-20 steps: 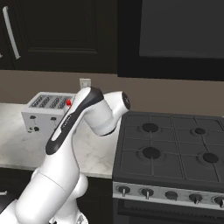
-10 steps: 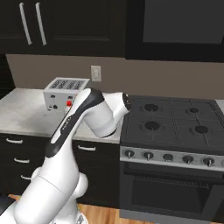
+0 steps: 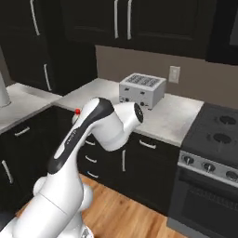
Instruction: Place the drinks on the dining counter in a tight cluster.
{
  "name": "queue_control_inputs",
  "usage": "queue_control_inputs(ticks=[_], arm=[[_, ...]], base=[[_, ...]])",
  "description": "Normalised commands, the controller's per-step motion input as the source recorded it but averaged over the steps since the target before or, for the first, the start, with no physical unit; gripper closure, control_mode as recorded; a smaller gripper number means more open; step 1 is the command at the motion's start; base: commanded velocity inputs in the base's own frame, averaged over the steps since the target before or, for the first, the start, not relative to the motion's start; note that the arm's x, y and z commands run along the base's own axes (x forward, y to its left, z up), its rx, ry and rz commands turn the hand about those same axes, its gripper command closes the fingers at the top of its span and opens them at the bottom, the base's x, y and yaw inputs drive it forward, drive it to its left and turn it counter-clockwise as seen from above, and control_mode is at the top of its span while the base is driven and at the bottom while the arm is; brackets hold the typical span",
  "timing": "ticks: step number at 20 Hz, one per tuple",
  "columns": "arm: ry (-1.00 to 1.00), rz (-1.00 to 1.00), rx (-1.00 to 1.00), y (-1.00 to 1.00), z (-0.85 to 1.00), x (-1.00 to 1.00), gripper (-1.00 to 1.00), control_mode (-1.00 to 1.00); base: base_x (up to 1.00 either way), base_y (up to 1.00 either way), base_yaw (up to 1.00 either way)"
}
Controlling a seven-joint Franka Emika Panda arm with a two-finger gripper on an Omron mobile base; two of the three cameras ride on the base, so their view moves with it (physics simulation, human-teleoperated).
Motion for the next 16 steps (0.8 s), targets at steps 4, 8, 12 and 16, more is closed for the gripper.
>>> queue_control_inputs(ticks=[4,8,12,16], arm=[[0.00,0.00,0.00,0.00,0.00,0.00,1.00,1.00],[0.00,0.00,0.00,0.00,0.00,0.00,1.00,1.00],[0.00,0.00,0.00,0.00,0.00,0.00,1.00,1.00],[0.00,0.00,0.00,0.00,0.00,0.00,1.00,1.00]], base=[[-0.37,0.00,0.94],[-0.38,0.00,0.92],[-0.53,0.02,0.83],[-0.55,0.48,0.75]])
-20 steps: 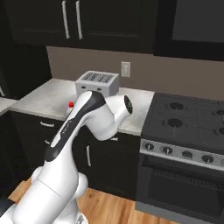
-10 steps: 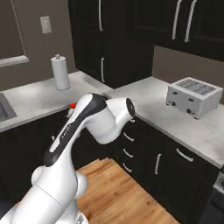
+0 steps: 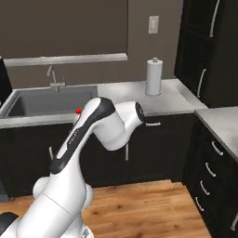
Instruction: Place the drinks on the dining counter in a tight cluster.
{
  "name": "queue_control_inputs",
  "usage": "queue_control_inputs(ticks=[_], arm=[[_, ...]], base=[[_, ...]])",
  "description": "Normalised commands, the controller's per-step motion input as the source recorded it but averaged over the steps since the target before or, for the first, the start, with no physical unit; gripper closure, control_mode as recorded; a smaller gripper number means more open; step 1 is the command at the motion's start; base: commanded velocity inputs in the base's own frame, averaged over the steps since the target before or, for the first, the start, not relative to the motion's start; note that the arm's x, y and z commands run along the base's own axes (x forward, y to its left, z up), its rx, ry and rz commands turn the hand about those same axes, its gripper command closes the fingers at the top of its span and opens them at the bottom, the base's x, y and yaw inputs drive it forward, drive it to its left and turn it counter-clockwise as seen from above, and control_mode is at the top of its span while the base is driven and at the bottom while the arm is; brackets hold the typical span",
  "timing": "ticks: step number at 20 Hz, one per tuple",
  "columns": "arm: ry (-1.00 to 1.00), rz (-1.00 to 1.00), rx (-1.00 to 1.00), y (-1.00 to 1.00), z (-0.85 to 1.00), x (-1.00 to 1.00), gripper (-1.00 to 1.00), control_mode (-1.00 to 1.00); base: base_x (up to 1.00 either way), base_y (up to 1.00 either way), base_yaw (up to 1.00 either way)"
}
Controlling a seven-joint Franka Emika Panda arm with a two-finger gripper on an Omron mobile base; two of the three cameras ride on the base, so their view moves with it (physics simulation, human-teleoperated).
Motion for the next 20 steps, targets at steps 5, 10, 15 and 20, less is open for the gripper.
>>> queue_control_inputs(ticks=[5,10,15,20], arm=[[0.00,0.00,0.00,0.00,0.00,0.00,1.00,1.00],[0.00,0.00,0.00,0.00,0.00,0.00,1.00,1.00],[0.00,0.00,0.00,0.00,0.00,0.00,1.00,1.00],[0.00,0.00,0.00,0.00,0.00,0.00,1.00,1.00]], base=[[-0.40,0.90,0.78],[-0.16,0.99,0.75],[0.13,1.00,0.58],[0.83,1.00,0.14]])
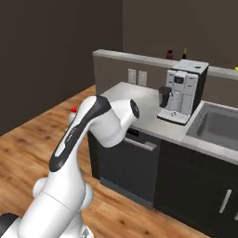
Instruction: Place the drinks on the dining counter in a tight cluster.
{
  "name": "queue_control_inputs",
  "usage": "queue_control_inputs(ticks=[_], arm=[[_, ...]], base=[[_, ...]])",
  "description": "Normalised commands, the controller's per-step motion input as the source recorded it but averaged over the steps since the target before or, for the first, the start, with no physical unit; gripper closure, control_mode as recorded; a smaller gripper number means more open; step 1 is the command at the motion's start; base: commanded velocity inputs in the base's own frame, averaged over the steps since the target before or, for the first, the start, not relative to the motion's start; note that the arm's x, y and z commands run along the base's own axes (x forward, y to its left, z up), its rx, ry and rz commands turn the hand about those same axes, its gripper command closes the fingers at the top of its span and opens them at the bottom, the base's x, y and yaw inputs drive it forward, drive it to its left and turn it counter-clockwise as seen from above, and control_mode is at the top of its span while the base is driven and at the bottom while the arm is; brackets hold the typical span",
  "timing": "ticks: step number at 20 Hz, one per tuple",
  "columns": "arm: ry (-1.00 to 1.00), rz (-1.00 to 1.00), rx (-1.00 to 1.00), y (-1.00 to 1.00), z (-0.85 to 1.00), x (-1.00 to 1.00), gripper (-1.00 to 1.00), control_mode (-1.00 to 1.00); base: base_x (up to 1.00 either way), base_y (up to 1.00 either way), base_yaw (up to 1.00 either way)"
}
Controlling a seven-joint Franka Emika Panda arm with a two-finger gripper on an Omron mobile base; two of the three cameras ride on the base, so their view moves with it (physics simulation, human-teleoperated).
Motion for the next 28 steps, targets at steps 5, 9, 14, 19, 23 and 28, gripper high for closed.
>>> queue_control_inputs(ticks=[5,9,14,19,23,28], arm=[[0.00,0.00,0.00,0.00,0.00,0.00,1.00,1.00],[0.00,0.00,0.00,0.00,0.00,0.00,1.00,1.00],[0.00,0.00,0.00,0.00,0.00,0.00,1.00,1.00],[0.00,0.00,0.00,0.00,0.00,0.00,1.00,1.00],[0.00,0.00,0.00,0.00,0.00,0.00,1.00,1.00],[0.00,0.00,0.00,0.00,0.00,0.00,1.00,1.00]], base=[[1.00,1.00,-0.18],[0.90,1.00,-0.24],[0.76,1.00,-0.20],[0.74,1.00,-0.21],[0.73,1.00,-0.21],[0.78,1.00,-0.22]])
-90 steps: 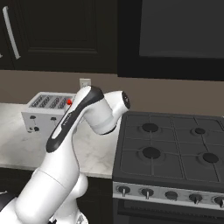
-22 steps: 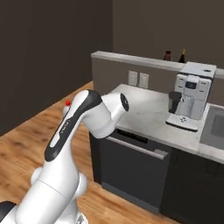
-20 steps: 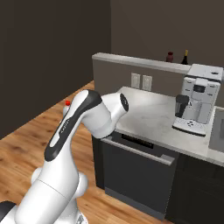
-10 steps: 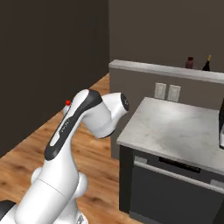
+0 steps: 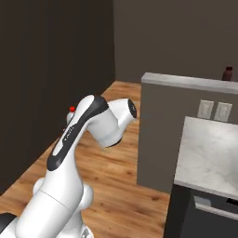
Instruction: Place the drinks on the dining counter in a tight cluster.
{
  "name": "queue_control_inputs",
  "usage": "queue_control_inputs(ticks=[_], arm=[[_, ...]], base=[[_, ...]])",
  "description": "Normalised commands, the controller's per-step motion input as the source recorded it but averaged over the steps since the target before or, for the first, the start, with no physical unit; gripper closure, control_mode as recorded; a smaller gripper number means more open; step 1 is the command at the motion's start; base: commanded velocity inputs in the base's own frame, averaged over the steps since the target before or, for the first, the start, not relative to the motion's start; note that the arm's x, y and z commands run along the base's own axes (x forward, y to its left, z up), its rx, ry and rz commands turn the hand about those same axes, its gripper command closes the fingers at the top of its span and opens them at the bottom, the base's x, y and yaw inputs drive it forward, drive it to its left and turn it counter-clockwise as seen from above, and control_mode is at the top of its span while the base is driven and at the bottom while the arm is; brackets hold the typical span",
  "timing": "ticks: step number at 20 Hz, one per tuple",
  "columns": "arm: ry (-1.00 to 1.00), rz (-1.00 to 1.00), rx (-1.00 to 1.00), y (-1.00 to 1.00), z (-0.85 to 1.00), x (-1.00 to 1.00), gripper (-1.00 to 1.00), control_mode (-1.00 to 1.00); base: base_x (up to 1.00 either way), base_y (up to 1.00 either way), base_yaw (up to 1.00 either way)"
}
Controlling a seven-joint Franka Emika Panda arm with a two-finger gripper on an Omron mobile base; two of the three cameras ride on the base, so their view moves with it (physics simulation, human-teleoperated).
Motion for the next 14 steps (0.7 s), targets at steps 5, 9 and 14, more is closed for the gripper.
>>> queue_control_inputs(ticks=[5,9,14], arm=[[0.00,0.00,0.00,0.00,0.00,0.00,1.00,1.00],[0.00,0.00,0.00,0.00,0.00,0.00,1.00,1.00],[0.00,0.00,0.00,0.00,0.00,0.00,1.00,1.00]], base=[[0.83,1.00,-0.24],[0.93,1.00,-0.26],[1.00,1.00,-0.37]])
